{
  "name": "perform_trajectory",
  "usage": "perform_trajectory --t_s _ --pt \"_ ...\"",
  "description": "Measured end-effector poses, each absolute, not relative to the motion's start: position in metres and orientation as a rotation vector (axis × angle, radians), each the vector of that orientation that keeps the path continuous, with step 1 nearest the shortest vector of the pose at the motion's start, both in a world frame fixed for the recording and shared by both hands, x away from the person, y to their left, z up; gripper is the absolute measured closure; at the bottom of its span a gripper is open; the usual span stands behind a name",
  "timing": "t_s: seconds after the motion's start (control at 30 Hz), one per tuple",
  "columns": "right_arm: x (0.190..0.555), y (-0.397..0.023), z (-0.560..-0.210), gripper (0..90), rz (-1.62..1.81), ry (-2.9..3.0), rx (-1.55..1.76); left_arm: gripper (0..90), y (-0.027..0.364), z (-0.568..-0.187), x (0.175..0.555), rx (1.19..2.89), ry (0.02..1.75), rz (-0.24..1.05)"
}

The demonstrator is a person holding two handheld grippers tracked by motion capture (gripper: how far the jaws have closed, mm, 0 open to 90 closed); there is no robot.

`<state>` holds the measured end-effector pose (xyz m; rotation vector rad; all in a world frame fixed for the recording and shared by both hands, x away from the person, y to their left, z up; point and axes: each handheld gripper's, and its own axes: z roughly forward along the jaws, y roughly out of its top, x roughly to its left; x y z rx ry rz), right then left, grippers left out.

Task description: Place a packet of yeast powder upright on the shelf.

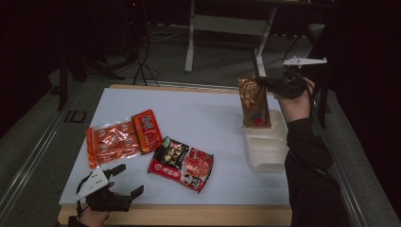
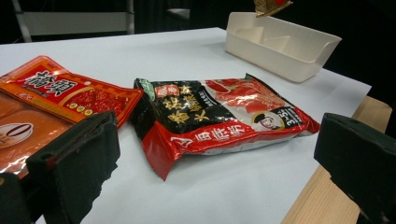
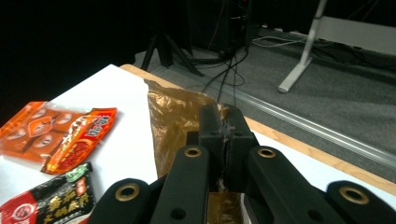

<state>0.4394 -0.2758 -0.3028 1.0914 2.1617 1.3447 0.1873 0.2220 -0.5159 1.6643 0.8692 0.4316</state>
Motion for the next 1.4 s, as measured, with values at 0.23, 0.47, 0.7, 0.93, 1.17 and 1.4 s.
perform_trajectory --t_s 0.23,0.47,0.7,0.93,1.17,1.4 --pt "0.457 -0.299 -0.316 89.0 1.37 2.099 1.145 0.5 0.223 -0.516 0.187 1.663 0.882 0.438" --pt "0.468 -0.31 -0.325 89.0 1.375 2.062 1.156 0.5 0.224 -0.517 0.186 1.663 0.893 0.441" --pt "0.479 -0.315 -0.332 89.0 1.361 2.035 1.141 0.5 0.225 -0.517 0.184 1.66 0.9 0.443" --pt "0.49 -0.32 -0.341 88.9 1.345 2.026 1.139 0.5 0.227 -0.518 0.182 1.654 0.914 0.444" --pt "0.497 -0.323 -0.356 88.5 1.36 2.01 1.131 0.5 0.227 -0.518 0.181 1.656 0.922 0.447" --pt "0.498 -0.326 -0.37 88.5 1.365 2.04 1.174 0.5 0.227 -0.518 0.181 1.655 0.923 0.446"
